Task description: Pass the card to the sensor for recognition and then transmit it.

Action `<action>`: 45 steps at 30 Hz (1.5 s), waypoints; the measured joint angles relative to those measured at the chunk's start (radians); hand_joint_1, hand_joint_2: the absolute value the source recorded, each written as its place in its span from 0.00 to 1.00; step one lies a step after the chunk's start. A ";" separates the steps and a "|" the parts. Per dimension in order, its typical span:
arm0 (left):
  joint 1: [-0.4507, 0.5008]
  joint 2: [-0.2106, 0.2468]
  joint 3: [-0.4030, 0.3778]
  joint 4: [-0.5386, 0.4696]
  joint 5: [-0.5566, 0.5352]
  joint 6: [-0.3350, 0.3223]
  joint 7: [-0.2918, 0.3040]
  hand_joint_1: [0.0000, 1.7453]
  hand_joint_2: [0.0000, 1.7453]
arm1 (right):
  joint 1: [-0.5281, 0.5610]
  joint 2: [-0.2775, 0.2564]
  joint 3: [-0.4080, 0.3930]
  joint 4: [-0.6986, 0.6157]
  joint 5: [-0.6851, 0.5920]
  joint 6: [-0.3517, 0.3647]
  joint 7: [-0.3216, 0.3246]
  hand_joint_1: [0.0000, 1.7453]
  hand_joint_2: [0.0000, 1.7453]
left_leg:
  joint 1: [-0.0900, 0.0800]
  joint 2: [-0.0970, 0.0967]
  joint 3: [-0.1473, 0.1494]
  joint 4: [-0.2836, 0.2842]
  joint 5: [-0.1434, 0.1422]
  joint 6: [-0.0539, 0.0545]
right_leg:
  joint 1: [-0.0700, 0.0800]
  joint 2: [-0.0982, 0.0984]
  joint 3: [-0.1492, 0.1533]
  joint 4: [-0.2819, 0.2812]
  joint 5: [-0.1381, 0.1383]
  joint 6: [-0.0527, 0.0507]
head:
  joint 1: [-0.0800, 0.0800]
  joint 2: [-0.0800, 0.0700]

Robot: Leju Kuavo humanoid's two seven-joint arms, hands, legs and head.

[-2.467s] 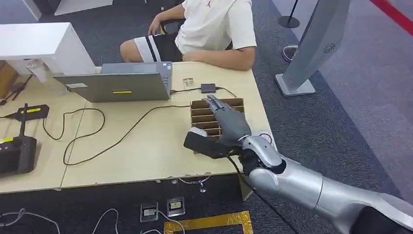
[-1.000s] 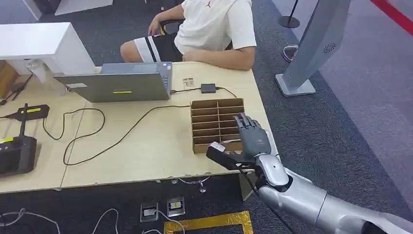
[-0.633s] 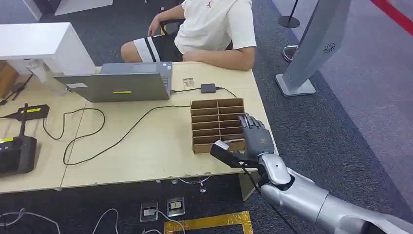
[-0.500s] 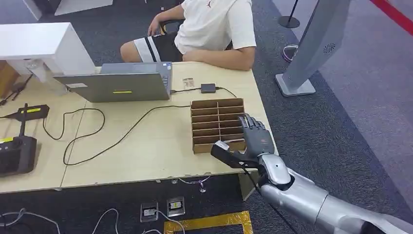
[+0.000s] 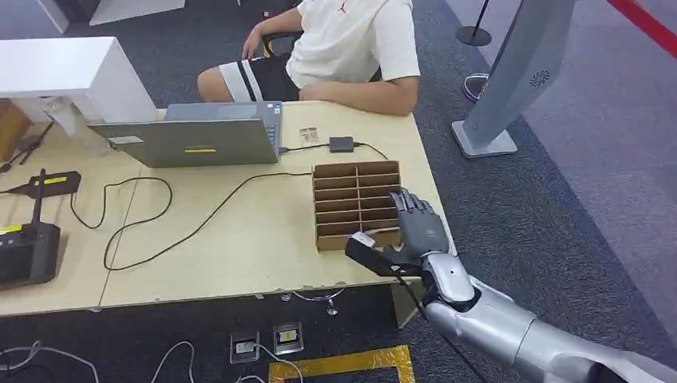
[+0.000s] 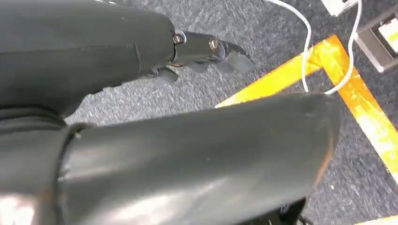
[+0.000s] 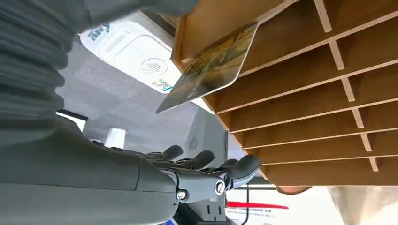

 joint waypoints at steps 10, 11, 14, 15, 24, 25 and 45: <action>0.001 0.005 -0.006 -0.013 0.005 0.000 0.010 0.00 0.00 | 0.002 0.010 0.000 0.009 -0.015 0.031 -0.009 1.00 1.00 | 0.000 0.000 0.000 0.000 0.000 0.000 | 0.000 0.000 0.000 0.000 0.000 0.000 | 0.000 0.000; 0.001 0.005 -0.006 -0.014 0.003 0.000 0.011 0.00 0.00 | 0.003 0.010 0.000 0.010 -0.016 0.032 -0.009 1.00 1.00 | 0.000 0.000 0.000 0.000 0.000 0.000 | 0.000 0.000 0.000 0.000 0.000 0.000 | 0.000 0.000; 0.001 0.005 -0.006 -0.017 0.000 0.000 0.011 0.00 0.00 | 0.003 0.013 -0.001 0.012 -0.017 0.033 -0.009 1.00 1.00 | 0.000 0.000 0.000 0.000 0.000 0.000 | 0.000 0.000 0.000 0.000 0.000 0.000 | 0.000 0.000; 0.001 0.005 -0.006 -0.017 0.000 0.000 0.012 0.00 0.00 | 0.003 0.013 -0.002 0.013 -0.018 0.033 -0.009 1.00 1.00 | 0.000 0.000 0.000 0.000 0.000 0.000 | 0.000 0.000 0.000 0.000 0.000 0.000 | 0.000 0.000; 0.002 0.006 -0.019 -0.024 -0.008 0.000 0.017 0.00 0.00 | 0.003 0.016 -0.002 0.018 -0.016 0.032 -0.008 1.00 1.00 | 0.000 0.000 0.000 0.000 0.000 0.000 | 0.000 0.000 0.000 0.000 0.000 0.000 | 0.000 0.000; 0.002 0.006 -0.022 -0.026 -0.009 0.000 0.017 0.00 0.00 | 0.003 0.016 -0.002 0.018 -0.014 0.031 -0.008 1.00 1.00 | 0.000 0.000 0.000 0.000 0.000 0.000 | 0.000 0.000 0.000 0.000 0.000 0.000 | 0.000 0.000; 0.001 0.005 -0.025 -0.042 -0.053 0.000 0.008 0.00 0.00 | -0.207 0.037 -0.025 -0.038 0.061 -0.013 0.042 0.98 1.00 | 0.000 0.000 0.001 0.000 0.001 0.000 | 0.000 0.000 0.002 0.001 0.000 0.000 | 0.000 0.000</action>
